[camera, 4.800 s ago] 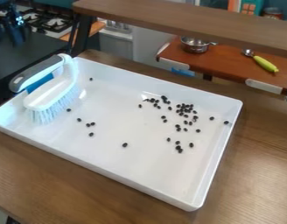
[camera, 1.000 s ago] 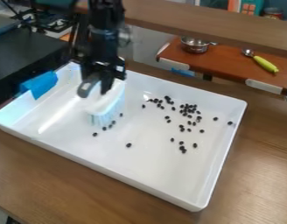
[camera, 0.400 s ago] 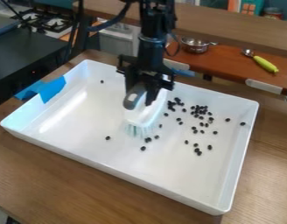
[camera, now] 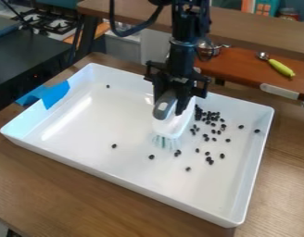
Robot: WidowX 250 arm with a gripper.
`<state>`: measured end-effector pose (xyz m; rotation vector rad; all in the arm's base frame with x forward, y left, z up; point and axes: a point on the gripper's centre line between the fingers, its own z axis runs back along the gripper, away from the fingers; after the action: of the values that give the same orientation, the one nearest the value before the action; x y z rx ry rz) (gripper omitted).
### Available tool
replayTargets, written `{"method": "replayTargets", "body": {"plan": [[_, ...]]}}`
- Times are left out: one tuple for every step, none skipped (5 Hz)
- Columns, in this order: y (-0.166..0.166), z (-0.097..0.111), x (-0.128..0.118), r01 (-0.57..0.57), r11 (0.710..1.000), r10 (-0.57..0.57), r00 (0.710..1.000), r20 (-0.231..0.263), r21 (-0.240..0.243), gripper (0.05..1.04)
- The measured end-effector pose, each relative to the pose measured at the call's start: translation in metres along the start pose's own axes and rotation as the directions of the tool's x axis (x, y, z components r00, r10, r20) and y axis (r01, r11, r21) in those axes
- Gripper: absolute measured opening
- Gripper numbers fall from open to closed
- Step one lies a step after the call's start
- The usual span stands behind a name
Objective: Sweep into pile
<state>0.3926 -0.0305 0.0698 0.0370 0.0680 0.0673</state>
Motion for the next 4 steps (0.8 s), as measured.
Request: {"method": "replayTargets", "body": {"plan": [[-0.011, 0.001, 0.003, -0.009, 1.000, 0.009, 1.000, -0.001, -0.007, 0.493], [-0.029, 0.002, -0.001, 0.010, 1.000, -0.010, 1.000, -0.006, -0.022, 0.493], [-0.048, 0.003, -0.004, 0.029, 0.999, -0.029, 0.999, -0.015, -0.028, 0.493], [-0.064, 0.005, -0.005, 0.041, 0.999, -0.041, 0.999, -0.021, -0.037, 0.493]]}}
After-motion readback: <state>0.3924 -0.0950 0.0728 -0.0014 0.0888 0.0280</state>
